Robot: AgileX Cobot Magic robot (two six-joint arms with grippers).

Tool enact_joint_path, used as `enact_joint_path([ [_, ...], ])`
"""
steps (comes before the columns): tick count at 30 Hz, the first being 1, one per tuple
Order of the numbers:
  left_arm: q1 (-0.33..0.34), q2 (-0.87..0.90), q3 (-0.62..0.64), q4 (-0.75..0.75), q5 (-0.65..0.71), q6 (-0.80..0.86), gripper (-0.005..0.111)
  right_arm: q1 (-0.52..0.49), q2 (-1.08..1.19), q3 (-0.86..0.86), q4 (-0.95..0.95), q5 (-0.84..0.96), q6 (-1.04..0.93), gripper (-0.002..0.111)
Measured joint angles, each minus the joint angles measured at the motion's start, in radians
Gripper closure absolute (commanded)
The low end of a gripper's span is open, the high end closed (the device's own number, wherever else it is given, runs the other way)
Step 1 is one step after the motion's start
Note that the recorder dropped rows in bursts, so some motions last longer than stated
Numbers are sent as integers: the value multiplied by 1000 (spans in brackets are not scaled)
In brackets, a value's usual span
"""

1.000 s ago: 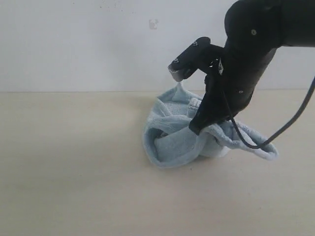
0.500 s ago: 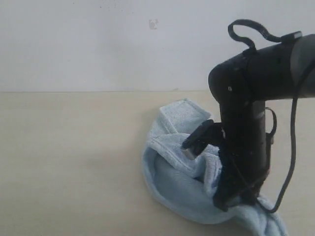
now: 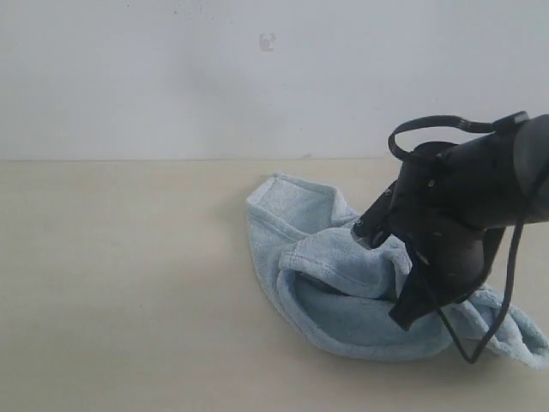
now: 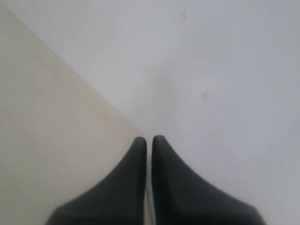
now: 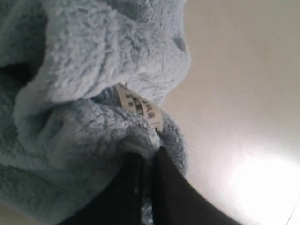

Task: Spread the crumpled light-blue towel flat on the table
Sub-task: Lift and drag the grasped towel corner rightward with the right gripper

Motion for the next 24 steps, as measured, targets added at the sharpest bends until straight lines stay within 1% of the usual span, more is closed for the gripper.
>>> enact_joint_path([
  [3,0,0,0,0,-277,0,103,0,0,9,-60,-17,102,108],
  [6,0,-2,-3,0,-612,-8,103,0,0,11,-148,-39,214,108],
  [8,0,-3,-31,-6,-753,-20,103,0,0,11,-200,-63,287,108],
  [9,0,-2,-51,-6,-782,-26,103,0,0,11,-219,-78,323,108],
  [11,0,25,-117,1,-794,-32,103,0,0,11,-240,-102,396,108],
  [13,0,99,-169,70,-757,-15,103,0,0,11,-254,-121,456,108],
  [15,0,209,-206,236,-715,51,103,0,0,11,-263,-129,486,108],
  [17,0,375,-227,492,-694,158,103,0,0,11,-263,-136,497,108],
  [19,0,550,-231,695,-692,216,103,0,0,11,-263,-128,492,108],
  [21,-7,752,-248,844,-688,247,103,0,-2,11,-240,-97,410,108],
  [24,-21,1015,-294,967,-626,227,103,0,-24,11,-148,-42,207,108],
])
